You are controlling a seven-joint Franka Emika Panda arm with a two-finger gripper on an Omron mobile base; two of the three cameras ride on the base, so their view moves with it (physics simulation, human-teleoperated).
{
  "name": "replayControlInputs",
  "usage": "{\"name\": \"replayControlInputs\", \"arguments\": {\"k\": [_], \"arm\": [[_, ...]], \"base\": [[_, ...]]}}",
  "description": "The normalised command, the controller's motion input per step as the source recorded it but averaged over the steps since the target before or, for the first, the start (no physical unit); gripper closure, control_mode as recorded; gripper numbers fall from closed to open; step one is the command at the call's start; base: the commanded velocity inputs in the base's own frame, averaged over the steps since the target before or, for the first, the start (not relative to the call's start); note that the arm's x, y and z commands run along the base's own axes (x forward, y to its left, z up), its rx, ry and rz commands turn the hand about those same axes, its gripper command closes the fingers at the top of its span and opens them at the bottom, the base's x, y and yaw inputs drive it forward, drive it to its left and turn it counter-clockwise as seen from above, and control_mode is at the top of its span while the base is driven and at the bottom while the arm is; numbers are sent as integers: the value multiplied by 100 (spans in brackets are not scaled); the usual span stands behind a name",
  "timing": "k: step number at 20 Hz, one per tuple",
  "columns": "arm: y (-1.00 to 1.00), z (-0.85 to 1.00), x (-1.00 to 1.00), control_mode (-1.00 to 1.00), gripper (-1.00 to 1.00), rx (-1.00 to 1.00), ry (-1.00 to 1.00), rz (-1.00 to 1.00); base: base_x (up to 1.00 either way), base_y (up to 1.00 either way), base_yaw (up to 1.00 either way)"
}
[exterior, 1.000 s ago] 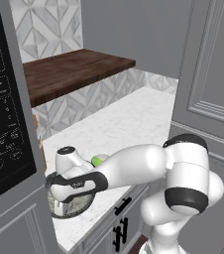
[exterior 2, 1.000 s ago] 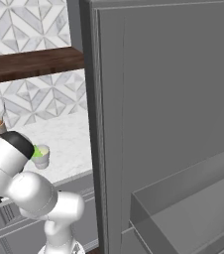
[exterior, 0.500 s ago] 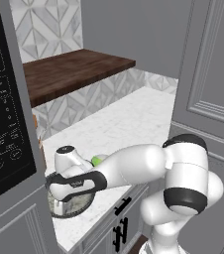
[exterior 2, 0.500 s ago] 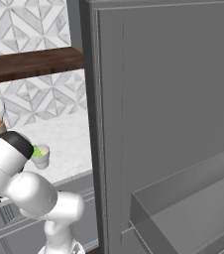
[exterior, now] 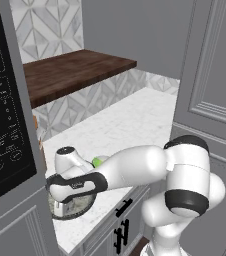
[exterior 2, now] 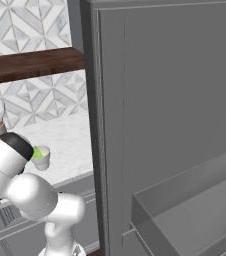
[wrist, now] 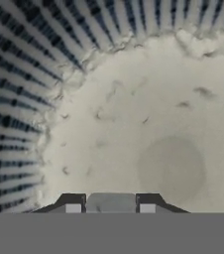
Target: Grab a lemon wedge from the fridge and one ice cube from the ice bowl, and put them in the glass of lemonade.
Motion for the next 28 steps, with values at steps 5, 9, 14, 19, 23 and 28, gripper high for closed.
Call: {"name": "replayControlInputs", "arguments": {"k": [5, 9, 14, 19, 23, 28], "arm": [[0, 0, 0, -100, 100, 0, 0, 0], [0, 4, -5, -100, 100, 0, 0, 0], [-2, 49, -12, -100, 100, 2, -1, 0], [-20, 17, 0, -100, 100, 9, -1, 0], [-33, 5, 0, -100, 100, 8, 0, 0], [-11, 6, 0, -100, 100, 7, -5, 0]], "base": [[0, 0, 0], [0, 0, 0], [0, 0, 0], [0, 0, 0], [0, 0, 0], [0, 0, 0]]}}
